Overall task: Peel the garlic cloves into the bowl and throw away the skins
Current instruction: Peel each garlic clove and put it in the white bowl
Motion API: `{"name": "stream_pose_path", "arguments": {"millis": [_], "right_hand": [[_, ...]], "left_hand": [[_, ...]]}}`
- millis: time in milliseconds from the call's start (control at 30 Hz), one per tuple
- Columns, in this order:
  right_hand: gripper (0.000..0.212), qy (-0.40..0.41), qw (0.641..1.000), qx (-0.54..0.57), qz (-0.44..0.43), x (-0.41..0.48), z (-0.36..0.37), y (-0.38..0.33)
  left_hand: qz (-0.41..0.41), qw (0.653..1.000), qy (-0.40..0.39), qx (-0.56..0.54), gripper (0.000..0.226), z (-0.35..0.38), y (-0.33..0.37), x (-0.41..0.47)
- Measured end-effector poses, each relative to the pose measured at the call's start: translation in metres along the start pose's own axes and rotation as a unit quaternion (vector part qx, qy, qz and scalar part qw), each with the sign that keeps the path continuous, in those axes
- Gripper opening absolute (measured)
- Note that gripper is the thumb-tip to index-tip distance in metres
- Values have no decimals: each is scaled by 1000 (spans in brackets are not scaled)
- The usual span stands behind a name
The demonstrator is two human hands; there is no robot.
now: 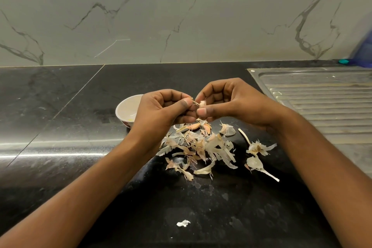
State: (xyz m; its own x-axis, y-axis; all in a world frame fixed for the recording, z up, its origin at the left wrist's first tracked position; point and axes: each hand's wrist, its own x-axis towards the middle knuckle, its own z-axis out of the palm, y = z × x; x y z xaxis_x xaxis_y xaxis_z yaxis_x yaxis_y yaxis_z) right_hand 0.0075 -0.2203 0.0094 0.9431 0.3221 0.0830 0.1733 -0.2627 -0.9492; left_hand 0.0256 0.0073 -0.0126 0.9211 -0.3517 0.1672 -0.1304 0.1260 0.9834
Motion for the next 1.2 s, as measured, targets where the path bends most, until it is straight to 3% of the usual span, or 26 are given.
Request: {"name": "stream_pose_path", "arguments": {"millis": [567, 767, 1067, 1200], "right_hand": [[32, 108, 994, 34, -15, -4, -16, -3], [30, 75, 996, -51, -14, -3, -11, -1], [25, 35, 997, -73, -18, -4, -6, 0], [23, 32, 997, -58, -25, -3, -6, 0]], "left_hand": [[9, 999, 32, -14, 9, -1, 2, 1], [51, 995, 7, 87, 12, 0, -4, -2], [66, 993, -5, 96, 23, 0, -6, 1], [78, 991, 7, 106, 17, 0, -6, 1]]}}
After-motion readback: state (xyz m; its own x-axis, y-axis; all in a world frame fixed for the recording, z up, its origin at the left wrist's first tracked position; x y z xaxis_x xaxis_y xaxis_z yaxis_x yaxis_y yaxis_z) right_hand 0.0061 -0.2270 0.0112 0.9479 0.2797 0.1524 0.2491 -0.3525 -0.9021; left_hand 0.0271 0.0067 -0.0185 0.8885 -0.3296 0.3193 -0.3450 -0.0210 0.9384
